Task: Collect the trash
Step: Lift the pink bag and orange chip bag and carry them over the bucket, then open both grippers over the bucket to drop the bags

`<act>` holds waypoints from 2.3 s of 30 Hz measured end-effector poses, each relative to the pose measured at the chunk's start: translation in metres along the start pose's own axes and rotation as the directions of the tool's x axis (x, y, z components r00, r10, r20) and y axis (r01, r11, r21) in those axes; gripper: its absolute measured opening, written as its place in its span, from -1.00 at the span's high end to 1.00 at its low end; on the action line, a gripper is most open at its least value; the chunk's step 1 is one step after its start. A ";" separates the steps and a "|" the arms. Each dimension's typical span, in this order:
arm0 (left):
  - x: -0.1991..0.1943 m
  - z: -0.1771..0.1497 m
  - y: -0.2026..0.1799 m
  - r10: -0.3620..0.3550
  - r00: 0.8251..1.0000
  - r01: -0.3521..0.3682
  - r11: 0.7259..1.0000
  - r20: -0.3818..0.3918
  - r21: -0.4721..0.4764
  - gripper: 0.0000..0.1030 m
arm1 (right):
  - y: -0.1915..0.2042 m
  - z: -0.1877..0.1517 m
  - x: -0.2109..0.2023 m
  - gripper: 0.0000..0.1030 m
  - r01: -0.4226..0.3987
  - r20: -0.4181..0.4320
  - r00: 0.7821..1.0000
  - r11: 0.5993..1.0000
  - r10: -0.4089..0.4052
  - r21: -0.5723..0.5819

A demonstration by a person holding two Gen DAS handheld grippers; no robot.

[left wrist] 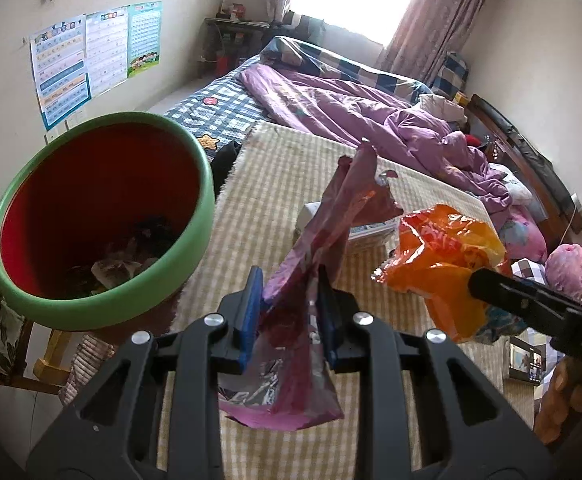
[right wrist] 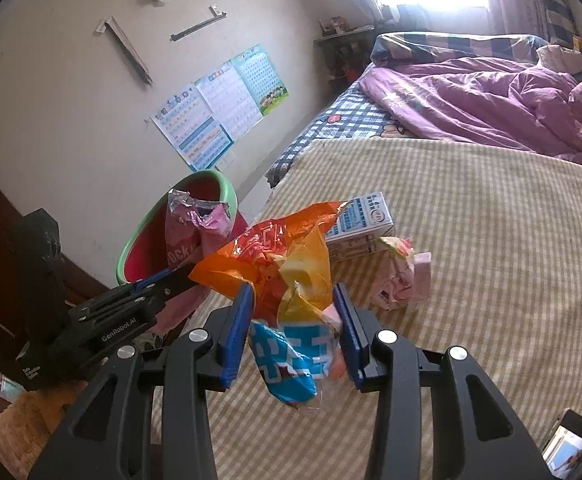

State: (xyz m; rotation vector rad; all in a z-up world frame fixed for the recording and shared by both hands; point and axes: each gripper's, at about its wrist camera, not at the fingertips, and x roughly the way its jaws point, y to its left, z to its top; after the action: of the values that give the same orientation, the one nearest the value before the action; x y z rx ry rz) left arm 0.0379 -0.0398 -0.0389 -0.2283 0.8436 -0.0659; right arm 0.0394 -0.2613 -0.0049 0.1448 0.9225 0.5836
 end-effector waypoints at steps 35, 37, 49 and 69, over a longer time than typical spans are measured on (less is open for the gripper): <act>-0.012 0.016 0.042 -0.048 0.998 0.048 0.999 0.030 0.010 0.50 | 0.049 0.010 0.024 0.22 0.035 0.026 0.999 0.999 -0.035 -0.017; -0.015 0.019 0.045 -0.052 0.998 0.052 0.999 0.040 0.010 0.50 | 0.052 0.012 0.025 0.22 0.037 0.031 0.999 0.999 -0.037 -0.021; -0.021 0.030 0.101 0.057 0.995 -0.053 0.997 0.083 -0.051 0.50 | 0.088 0.031 0.051 0.22 0.035 0.074 0.997 0.997 -0.030 -0.065; -0.031 0.038 0.148 0.138 0.979 -0.120 0.985 0.150 -0.122 -0.28 | 0.096 0.059 0.100 -0.43 0.064 0.097 0.994 0.997 -0.059 -0.048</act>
State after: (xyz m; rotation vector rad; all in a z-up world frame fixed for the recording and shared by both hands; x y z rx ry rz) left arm 0.0406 0.1154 -0.0249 -0.2799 0.7024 0.1211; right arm 0.0929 -0.1203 -0.0054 0.0972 0.8155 0.5385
